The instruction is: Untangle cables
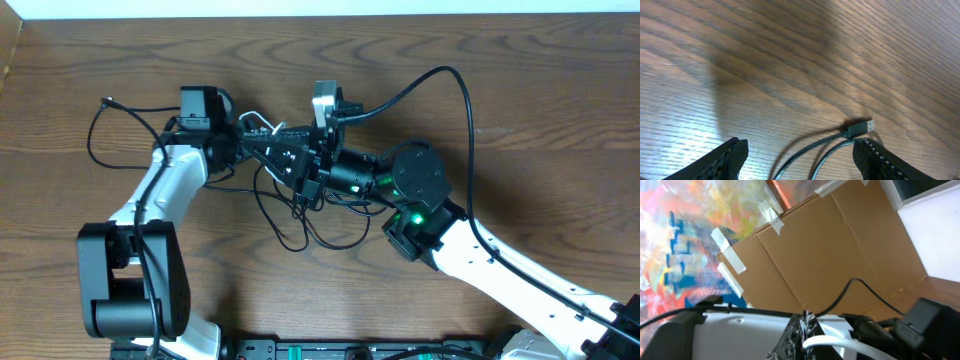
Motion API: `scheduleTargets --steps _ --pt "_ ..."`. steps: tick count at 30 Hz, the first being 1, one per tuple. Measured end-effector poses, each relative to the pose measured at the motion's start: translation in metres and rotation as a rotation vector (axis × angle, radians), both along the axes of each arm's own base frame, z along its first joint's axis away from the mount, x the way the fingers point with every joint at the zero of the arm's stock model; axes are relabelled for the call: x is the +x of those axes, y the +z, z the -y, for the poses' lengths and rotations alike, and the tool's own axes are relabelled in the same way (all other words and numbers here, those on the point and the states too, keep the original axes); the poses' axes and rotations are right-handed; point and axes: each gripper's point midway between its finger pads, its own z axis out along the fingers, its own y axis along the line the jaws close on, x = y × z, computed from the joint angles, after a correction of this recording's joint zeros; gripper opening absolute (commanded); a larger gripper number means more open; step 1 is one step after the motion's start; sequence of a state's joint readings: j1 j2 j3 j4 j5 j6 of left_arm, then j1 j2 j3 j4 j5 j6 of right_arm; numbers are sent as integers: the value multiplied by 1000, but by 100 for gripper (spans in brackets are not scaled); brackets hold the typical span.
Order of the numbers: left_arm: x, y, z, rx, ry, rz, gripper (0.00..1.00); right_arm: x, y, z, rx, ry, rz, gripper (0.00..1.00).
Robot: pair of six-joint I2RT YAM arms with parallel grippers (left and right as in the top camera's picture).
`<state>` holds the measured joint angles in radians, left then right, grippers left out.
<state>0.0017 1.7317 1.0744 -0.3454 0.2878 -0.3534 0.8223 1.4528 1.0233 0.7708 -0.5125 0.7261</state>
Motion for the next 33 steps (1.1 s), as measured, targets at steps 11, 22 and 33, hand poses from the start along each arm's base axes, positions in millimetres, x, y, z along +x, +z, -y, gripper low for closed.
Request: scheduleTargets --steps 11,22,33 --pt "-1 -1 -5 -10 22 -10 79 63 -98 17 -378 -351 -123 1" --pt "1 6 10 -96 -22 10 99 122 -152 78 -603 -727 -178 1" --pt "-3 38 65 -323 -357 151 99 140 -197 82 -698 -759 -223 1"
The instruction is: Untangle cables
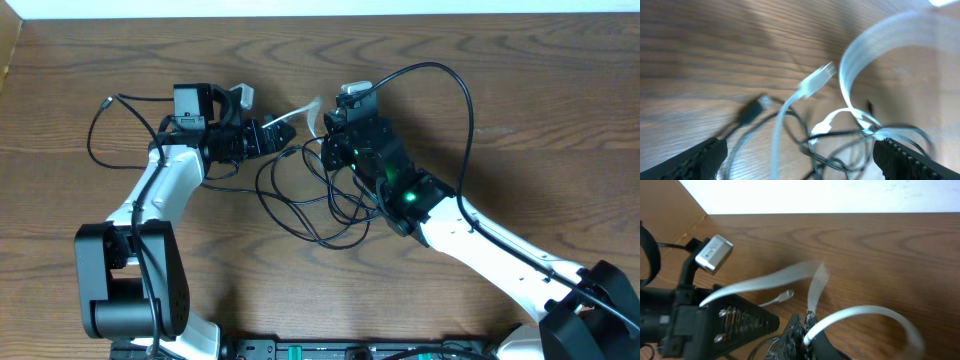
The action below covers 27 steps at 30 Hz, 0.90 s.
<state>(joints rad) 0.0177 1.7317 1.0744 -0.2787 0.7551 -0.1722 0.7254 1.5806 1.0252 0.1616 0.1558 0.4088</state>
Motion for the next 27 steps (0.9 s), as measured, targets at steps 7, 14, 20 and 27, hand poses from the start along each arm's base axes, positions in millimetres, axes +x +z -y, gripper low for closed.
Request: scheduleTargets --steps 7,14,20,27 --pt "-4 12 13 -60 -98 63 99 -2 4 -8 29 42 5 1" --pt "-4 12 13 -57 -102 68 99 -16 22 -34 122 198 29 1" --pt "0 3 3 13 -60 54 100 -25 34 -46 171 284 47 2" --pt "2 -6 -8 84 -19 40 100 -29 73 -47 242 310 149 9"
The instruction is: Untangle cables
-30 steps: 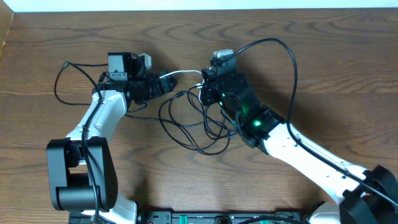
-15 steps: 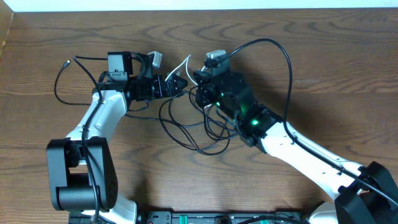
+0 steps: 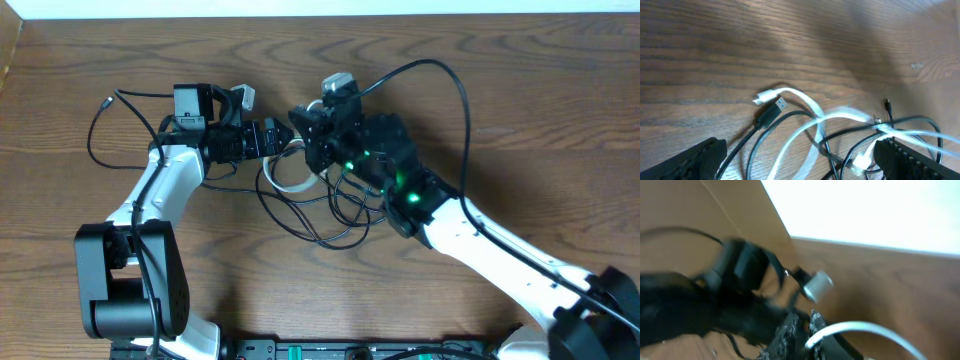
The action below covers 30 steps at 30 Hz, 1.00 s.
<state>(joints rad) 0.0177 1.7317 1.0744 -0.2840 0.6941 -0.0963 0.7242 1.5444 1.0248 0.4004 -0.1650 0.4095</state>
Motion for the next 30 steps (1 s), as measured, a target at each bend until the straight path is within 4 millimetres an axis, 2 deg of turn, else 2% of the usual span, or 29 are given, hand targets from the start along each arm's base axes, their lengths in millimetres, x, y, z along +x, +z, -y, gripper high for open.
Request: scheduleTargets --steps 3,5,7,9,14,16,19,23,25,28,30 --pt "0 -1 -1 7 5 -1 100 -10 49 9 70 0 118 8" --pt "1 -1 -2 11 7 0 100 -18 75 18 94 -6 186 5" --pt "1 -1 -2 12 7 -1 100 -22 90 25 104 -23 226 1" --pt "1 -1 -2 14 8 -1 100 -22 98 31 101 -45 252 1" --pt "1 -1 -2 14 9 0 100 -18 94 33 55 -69 287 1" --pt "1 -1 -2 14 9 0 100 -19 104 34 55 -76 340 1" --pt "1 -1 -2 14 9 0 100 -29 130 44 67 -90 436 1" --pt "1 -2 -3 17 10 -1 100 -50 178 81 63 -196 579 1" --pt "1 -2 -3 17 10 -1 100 -52 190 102 44 -284 597 1" --pt "1 -2 -3 17 10 -1 100 -44 187 131 -20 -440 559 1" --pt "1 -2 -3 17 11 -2 100 -32 173 153 -94 -574 503 1"
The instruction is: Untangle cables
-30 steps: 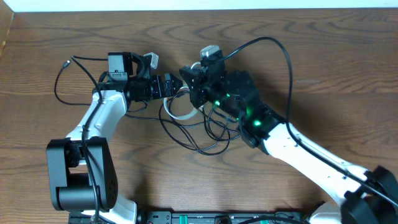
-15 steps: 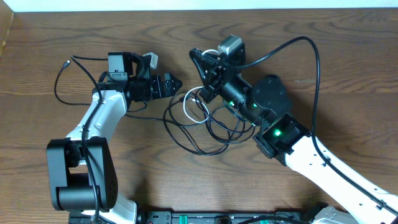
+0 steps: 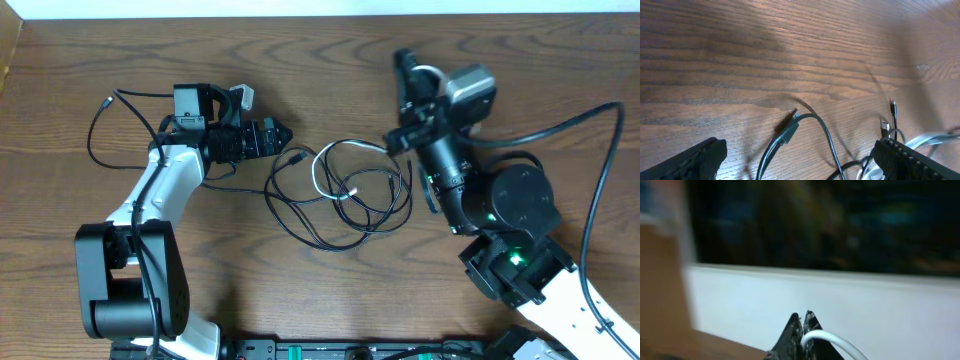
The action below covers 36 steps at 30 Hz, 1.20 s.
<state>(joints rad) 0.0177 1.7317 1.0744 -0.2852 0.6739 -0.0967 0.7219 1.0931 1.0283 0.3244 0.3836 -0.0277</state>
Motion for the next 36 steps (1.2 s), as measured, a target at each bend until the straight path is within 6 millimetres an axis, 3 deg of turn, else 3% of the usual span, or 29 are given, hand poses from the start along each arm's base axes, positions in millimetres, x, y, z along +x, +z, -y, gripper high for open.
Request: scheduleTargets --steps 3,11,14,24,31,36 --pt "0 0 0 0 0 0 100 19 -28 44 -42 -272 -107 1" --pt "0 0 0 0 0 0 100 32 -60 121 -105 -645 -227 1" --pt "0 0 0 0 0 1 100 36 -78 129 -152 -682 -287 1" --pt "0 0 0 0 0 1 100 74 -159 84 -283 -520 -463 1" --pt "0 0 0 0 0 1 100 95 -235 39 -366 -326 -613 4" --pt "0 0 0 0 0 1 100 99 -289 18 -425 -230 -724 12"
